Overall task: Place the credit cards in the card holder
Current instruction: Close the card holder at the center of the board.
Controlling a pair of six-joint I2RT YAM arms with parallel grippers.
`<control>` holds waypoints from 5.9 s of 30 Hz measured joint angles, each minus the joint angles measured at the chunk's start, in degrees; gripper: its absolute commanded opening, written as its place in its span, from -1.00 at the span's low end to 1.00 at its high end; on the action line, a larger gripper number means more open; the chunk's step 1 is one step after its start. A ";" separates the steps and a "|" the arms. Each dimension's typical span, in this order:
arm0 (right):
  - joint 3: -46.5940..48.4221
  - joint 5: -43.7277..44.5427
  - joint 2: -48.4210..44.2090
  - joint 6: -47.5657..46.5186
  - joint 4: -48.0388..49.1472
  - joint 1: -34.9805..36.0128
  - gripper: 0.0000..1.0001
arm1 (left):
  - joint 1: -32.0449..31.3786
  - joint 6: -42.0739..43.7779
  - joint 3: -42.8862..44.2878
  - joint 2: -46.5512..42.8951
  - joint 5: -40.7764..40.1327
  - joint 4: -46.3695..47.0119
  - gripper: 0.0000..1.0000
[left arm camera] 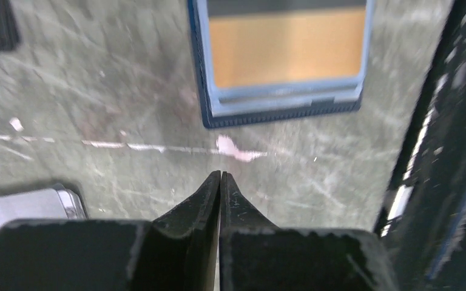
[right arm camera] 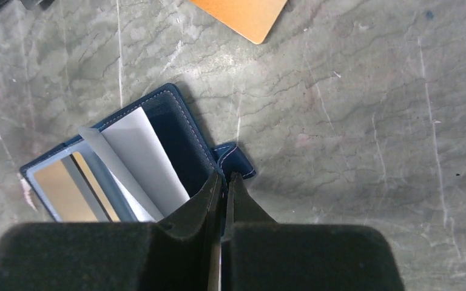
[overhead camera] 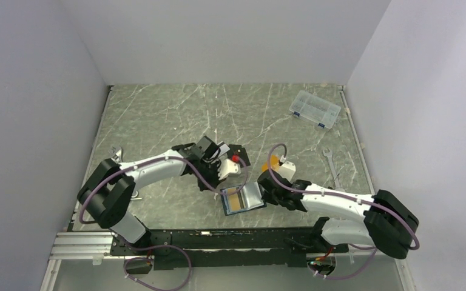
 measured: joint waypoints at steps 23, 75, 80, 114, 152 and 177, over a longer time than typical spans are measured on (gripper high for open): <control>-3.30 -8.48 -6.29 0.26 -0.13 -3.19 -1.00 | 9.03 -36.79 7.10 18.38 26.21 3.41 0.07; 12.50 -47.74 11.63 -27.85 16.68 -7.13 0.34 | 15.76 -41.59 6.03 20.33 28.06 13.42 -0.42; 21.49 -38.71 16.11 -32.46 7.21 -0.76 0.42 | 16.74 -39.47 7.74 20.33 28.41 10.67 -0.46; 26.49 -35.17 24.11 -46.42 3.82 -4.83 0.36 | 20.79 -33.40 10.32 20.44 30.58 3.19 -0.53; 3.37 -48.04 8.66 -33.46 17.33 -26.82 0.19 | -0.87 2.16 8.39 2.95 13.73 4.24 -0.32; -3.93 -52.61 10.78 -24.57 33.42 -29.73 -0.15 | -1.73 1.01 14.21 16.17 0.70 10.51 -0.50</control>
